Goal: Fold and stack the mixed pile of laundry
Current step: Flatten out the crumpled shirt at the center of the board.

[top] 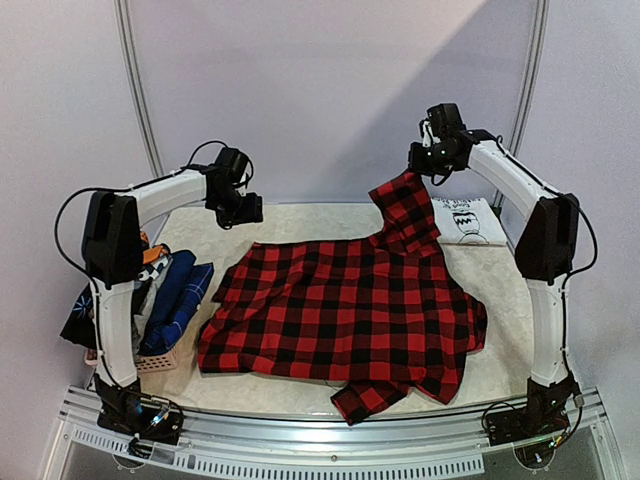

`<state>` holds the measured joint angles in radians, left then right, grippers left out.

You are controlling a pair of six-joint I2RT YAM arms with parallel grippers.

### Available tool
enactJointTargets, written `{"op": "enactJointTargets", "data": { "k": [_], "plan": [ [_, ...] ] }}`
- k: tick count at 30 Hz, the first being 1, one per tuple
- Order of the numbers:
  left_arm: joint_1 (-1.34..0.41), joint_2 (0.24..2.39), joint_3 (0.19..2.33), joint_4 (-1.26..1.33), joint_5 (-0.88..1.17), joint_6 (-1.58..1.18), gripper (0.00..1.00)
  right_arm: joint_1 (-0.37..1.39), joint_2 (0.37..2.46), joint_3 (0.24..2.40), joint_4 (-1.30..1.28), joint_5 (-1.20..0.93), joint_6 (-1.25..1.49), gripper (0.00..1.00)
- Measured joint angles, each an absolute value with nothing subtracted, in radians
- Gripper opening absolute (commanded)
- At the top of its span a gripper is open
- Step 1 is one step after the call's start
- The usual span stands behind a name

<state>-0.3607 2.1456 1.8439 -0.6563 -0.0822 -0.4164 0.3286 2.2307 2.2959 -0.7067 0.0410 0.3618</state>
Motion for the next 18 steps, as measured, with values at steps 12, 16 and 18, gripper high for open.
{"op": "enactJointTargets", "data": {
  "k": [12,16,18],
  "plan": [
    [-0.366,2.127,1.689,-0.527,-0.029,-0.347,0.53,0.293,2.296,2.301,-0.694,-0.032,0.385,0.0],
    [-0.366,2.146,1.678,-0.497,-0.006,-0.345,0.46,0.294,2.296,2.301,-0.69,-0.052,0.384,0.0],
    [-0.366,2.155,1.676,-0.49,-0.002,-0.344,0.46,0.294,2.296,2.3,-0.689,-0.062,0.384,0.0]
  ]
}}
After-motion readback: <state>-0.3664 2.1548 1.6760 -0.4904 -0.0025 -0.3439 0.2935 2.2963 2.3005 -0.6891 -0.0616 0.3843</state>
